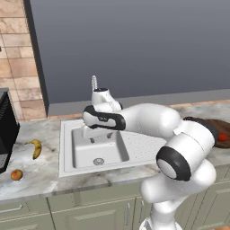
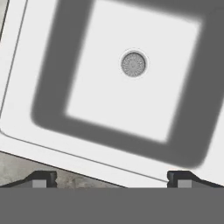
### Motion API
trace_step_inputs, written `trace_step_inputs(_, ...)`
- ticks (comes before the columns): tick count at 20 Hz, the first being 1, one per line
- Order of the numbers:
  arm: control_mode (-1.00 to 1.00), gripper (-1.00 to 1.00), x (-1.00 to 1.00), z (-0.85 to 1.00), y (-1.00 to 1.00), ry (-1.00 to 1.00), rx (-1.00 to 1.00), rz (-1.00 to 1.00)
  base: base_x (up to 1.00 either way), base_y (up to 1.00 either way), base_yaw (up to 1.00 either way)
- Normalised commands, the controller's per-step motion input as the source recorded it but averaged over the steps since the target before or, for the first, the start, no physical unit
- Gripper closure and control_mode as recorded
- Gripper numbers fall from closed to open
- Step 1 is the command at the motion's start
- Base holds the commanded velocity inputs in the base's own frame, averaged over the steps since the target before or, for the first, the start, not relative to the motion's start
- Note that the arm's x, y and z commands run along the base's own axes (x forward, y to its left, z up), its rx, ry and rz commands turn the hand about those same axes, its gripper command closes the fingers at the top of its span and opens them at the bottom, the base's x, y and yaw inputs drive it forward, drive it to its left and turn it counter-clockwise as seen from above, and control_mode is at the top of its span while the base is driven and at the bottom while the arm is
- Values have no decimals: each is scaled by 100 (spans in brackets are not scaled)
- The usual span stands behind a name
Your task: There is a mixed pile of frozen fruits and vegetables on the counter. Locate all the frozen vegetables and place the items in a bowl on the counter. Take all the frozen fruits and defrost them in a running sink.
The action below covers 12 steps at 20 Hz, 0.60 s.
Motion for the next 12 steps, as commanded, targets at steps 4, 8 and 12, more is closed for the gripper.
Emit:
trace_step_inputs(4,-100,-100,14,11,41,3,4,-2,0,0,0)
trace_step_inputs(8,-100,-100,8,4,37,0,5,-4,0,0,0)
trace_step_inputs(12,-100,-100,6,0,44,-1,1,-4,0,0,0)
